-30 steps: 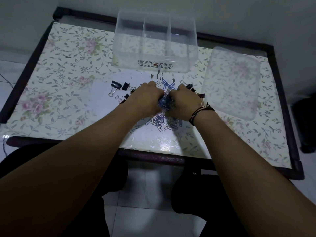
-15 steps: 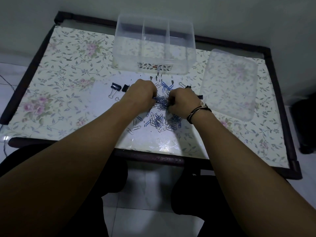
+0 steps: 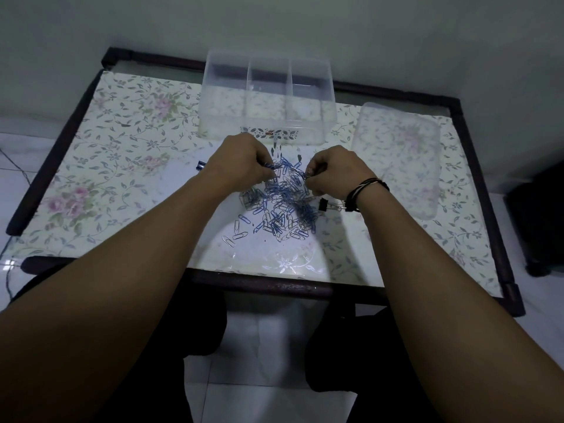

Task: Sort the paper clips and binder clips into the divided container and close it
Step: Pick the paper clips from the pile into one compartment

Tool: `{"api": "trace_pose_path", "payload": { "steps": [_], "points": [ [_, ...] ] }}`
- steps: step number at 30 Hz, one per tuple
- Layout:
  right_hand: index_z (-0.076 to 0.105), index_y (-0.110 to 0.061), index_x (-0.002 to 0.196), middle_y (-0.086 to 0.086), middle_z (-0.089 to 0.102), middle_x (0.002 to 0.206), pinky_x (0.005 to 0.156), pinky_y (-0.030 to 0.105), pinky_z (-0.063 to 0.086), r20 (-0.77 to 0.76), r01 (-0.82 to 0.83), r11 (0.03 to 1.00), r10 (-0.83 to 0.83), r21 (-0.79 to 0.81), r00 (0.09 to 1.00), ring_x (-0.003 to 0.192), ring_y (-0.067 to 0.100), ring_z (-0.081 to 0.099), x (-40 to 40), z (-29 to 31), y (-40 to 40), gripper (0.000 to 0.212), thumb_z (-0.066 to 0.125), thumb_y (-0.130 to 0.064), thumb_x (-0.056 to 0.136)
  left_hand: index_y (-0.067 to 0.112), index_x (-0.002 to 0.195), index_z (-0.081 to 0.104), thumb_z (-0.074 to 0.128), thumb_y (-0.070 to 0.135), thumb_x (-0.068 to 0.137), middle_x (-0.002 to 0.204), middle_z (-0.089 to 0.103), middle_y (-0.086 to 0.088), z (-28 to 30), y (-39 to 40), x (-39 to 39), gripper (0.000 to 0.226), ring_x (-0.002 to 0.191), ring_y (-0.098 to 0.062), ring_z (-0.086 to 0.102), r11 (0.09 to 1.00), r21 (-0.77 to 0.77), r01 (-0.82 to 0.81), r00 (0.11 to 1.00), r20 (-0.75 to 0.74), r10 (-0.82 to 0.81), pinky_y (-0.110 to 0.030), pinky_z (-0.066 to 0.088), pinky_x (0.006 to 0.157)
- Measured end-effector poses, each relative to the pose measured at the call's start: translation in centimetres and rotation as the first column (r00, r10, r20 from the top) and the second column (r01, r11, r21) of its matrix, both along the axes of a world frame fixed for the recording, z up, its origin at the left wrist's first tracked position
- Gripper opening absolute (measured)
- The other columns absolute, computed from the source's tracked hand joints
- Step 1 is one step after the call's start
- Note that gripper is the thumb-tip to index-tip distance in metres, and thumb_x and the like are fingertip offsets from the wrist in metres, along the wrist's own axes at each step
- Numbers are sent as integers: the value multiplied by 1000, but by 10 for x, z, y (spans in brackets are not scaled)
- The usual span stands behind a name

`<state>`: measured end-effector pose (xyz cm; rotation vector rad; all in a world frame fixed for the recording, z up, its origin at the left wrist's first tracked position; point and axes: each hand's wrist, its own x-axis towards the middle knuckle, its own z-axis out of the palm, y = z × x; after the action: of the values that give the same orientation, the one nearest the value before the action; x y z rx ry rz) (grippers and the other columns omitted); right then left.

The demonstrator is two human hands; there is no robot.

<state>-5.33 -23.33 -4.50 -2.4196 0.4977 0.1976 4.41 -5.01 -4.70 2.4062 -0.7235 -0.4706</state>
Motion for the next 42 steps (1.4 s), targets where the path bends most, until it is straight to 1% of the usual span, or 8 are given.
{"api": "trace_pose_path", "payload": {
  "steps": [9,13,18,22,26,28,37,42],
  "points": [
    [73,-8,76,8,75,72,76,39,63,128,203,941,-244,271,961,67,18,76,12,33,-22,2,74,-8,77,15,89,81,82,25,81,76,76,-3,44,-22,15,13,73,-17,75,952,-281,-118,993,-38,112,-33,61,71],
    [70,-7,67,8,70,68,75,46,63,138,278,923,-322,266,937,61,22,73,53,54,-44,9,75,-3,73,13,85,80,82,24,80,75,76,-5,63,-61,43,12,73,-19,75,946,-299,-123,990,23,136,-27,55,53],
    [72,2,88,12,73,74,64,32,63,18,304,952,-305,42,952,60,19,74,103,64,-61,13,71,-7,78,9,86,79,82,20,80,77,73,-5,54,-111,78,13,74,-20,73,966,-222,-131,986,73,151,-24,53,56],
    [65,-4,78,8,59,61,44,19,42,-27,201,956,-211,-213,977,48,18,57,121,55,-55,5,63,-4,82,3,103,75,80,20,81,99,75,-11,34,-128,87,28,93,-25,71,991,-112,-70,989,119,84,-28,54,75],
    [75,-4,104,15,74,104,85,33,56,67,197,953,-186,-231,980,98,30,69,98,50,-53,26,62,-3,82,8,129,63,76,21,83,129,65,-9,35,-104,71,49,110,-24,65,988,-155,-26,986,158,51,-26,46,84],
    [77,-8,104,13,75,109,93,32,55,102,228,965,-216,-128,971,102,27,69,65,45,-40,26,62,-5,83,12,129,63,76,24,85,130,65,-5,37,-80,56,48,104,-20,67,985,-168,-25,989,140,49,-27,50,83],
    [64,-8,107,10,63,104,74,34,51,-111,-113,959,87,-260,990,97,30,63,-22,-12,31,29,67,-27,84,15,130,62,77,28,83,128,60,-11,-11,7,-21,51,113,-27,60,937,319,139,984,64,-168,-35,49,94],
    [54,-12,120,14,50,120,81,39,52,-214,-237,901,167,-363,963,106,34,58,-13,-28,39,61,78,-44,74,18,135,53,84,38,76,128,48,-12,-24,5,-21,70,110,-30,59,869,411,274,950,25,-312,-40,50,94]
  ]
}}
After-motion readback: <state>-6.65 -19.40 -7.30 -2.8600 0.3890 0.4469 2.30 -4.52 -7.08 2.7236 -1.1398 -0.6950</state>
